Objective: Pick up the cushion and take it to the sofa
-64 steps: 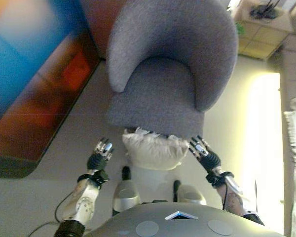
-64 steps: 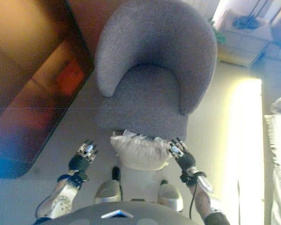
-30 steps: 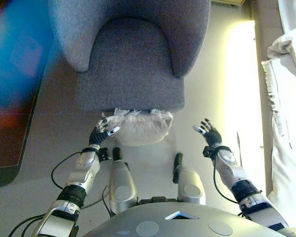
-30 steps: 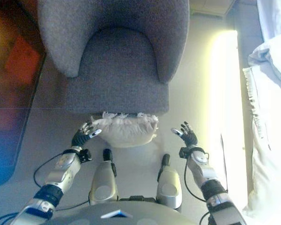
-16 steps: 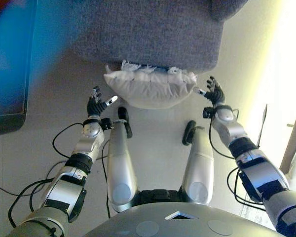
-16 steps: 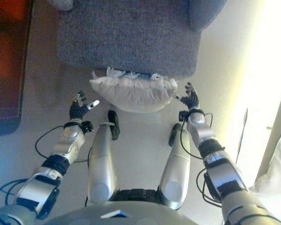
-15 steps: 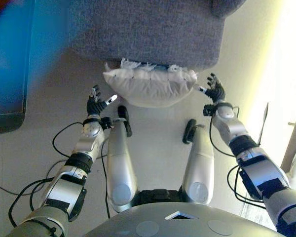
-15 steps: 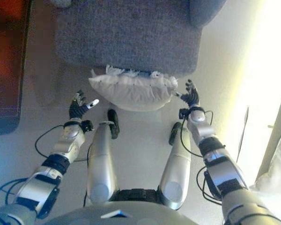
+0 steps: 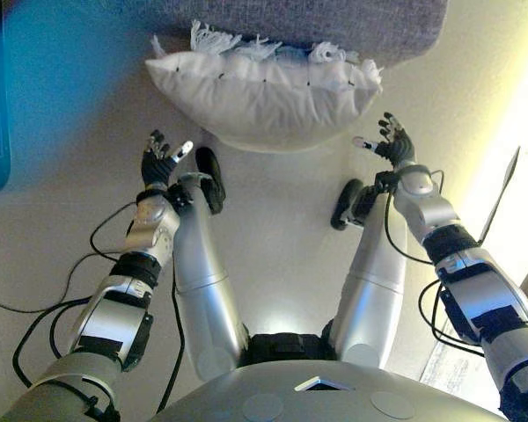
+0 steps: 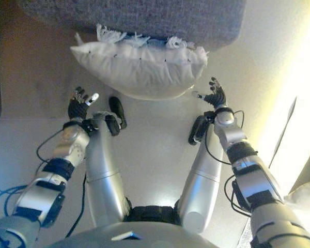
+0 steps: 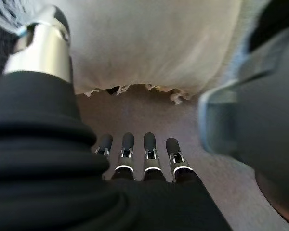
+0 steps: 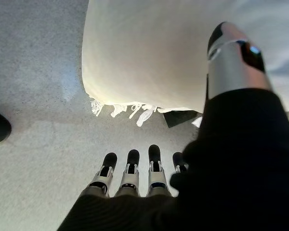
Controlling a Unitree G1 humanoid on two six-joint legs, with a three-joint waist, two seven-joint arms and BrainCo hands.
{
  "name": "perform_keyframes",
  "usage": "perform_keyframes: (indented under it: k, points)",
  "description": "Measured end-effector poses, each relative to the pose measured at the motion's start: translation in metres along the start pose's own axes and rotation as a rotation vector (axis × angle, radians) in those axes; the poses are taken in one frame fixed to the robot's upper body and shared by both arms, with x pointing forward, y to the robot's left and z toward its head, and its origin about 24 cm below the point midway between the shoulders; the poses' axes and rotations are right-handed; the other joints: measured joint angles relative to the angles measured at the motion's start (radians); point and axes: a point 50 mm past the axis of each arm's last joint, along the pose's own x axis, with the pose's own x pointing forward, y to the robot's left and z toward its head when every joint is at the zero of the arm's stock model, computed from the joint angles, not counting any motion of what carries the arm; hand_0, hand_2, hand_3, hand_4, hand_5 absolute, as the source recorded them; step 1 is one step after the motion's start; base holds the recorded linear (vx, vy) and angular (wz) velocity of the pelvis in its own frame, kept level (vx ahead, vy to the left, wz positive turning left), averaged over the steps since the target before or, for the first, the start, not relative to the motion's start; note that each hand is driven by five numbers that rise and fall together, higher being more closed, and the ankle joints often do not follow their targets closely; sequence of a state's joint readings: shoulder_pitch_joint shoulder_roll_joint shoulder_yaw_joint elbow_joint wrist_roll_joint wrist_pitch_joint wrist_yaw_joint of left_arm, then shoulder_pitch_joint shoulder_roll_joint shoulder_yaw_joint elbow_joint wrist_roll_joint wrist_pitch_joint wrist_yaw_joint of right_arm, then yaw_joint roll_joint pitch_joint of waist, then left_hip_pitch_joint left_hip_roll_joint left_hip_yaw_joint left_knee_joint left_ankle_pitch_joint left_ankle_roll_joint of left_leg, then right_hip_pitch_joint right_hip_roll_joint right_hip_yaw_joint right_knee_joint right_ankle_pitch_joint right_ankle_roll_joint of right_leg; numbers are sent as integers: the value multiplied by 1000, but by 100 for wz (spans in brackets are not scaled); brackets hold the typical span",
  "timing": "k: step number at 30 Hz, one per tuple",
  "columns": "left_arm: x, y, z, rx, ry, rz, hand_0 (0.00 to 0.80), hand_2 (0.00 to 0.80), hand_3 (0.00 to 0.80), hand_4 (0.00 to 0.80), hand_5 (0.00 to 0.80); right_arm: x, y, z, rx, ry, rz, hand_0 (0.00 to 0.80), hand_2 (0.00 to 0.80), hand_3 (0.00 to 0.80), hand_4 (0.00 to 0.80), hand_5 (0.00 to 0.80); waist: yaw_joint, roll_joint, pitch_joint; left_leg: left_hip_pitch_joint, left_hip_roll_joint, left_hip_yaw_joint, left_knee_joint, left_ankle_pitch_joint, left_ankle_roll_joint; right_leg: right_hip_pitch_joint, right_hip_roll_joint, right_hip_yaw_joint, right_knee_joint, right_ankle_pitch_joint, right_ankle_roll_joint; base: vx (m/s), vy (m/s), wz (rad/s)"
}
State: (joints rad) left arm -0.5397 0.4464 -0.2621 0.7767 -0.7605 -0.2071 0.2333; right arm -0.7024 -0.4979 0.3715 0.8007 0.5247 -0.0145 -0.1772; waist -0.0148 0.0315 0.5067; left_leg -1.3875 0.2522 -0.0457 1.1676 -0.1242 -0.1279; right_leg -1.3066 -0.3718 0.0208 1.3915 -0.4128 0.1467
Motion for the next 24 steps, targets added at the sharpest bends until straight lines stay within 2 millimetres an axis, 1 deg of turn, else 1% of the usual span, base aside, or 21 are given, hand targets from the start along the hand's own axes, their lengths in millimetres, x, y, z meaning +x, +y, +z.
perform_keyframes:
  k: [2, 3, 4, 6, 9, 13, 17, 22, 24]
  points:
    - [6, 1, 9, -4, -1, -6, 0, 0, 0, 0, 0, 2, -2, 5, -5, -5, -1, 0, 0, 0, 0, 0, -3, 1, 3, -38, 6, -7, 45, -7, 2, -31, -1, 10, 43, -13, 1, 56, 24, 3]
    - [10, -2, 17, -2, -14, -18, 0, 0, 0, 0, 0, 3, -5, 6, -13, -3, 4, 0, 0, 0, 0, 0, -8, 0, 4, -54, 7, -11, 63, -10, 4, -48, -2, 20, 64, -19, 3, 72, 31, 5]
    - [12, -2, 21, 3, -17, -27, 0, 0, 0, 0, 0, 3, -7, 7, -22, 1, 3, 0, 0, 0, 0, 0, -9, -2, 6, -67, 7, -12, 78, -12, 5, -60, -2, 27, 80, -24, 4, 69, 35, 6]
    - [14, 3, 27, 23, -19, -41, 0, 0, 0, 0, 0, 4, -7, 10, -45, 5, 27, 0, 0, 0, 0, 0, -25, -2, 12, -83, 8, -13, 116, -22, 9, -74, -6, 40, 115, -36, 9, 56, 33, 5]
    - [17, 7, 34, 43, -18, -60, 0, 0, 0, 0, 0, 4, -11, 12, -74, 11, 49, 0, 0, 0, 0, 0, -29, 1, 16, -104, 11, -13, 158, -35, 15, -97, -3, 60, 150, -42, 14, 63, 35, -3]
    - [18, 14, 36, 61, -7, -59, 0, 0, 0, 0, 0, 4, -15, 12, -79, 17, 63, 0, 0, 0, 0, 0, -33, 1, 17, -112, 14, -12, 194, -46, 17, -110, -4, 81, 185, -53, 20, 53, 32, 0]
    - [19, 18, 40, 76, -15, -69, 0, 0, 0, 0, 0, 4, -13, 13, -75, 14, 79, 0, 0, 0, 0, 0, -46, 1, 17, -125, 17, -16, 216, -47, 18, -120, -5, 87, 209, -59, 20, 40, 27, 2]
    - [19, 13, 38, 102, 0, -98, 0, 0, 0, 0, 0, 6, -9, 20, -83, 3, 102, 0, 0, 0, 0, 0, -47, 1, 18, -133, 24, -17, 267, -63, 24, -130, -5, 112, 257, -73, 26, 14, 8, 0]
    - [21, 10, 43, 103, -7, -107, 0, 0, 0, 0, 0, 8, -8, 27, -77, -6, 104, 0, 0, 0, 0, 0, -48, 1, 18, -146, 26, -23, 284, -64, 25, -139, -5, 115, 275, -77, 26, 3, 8, 2]
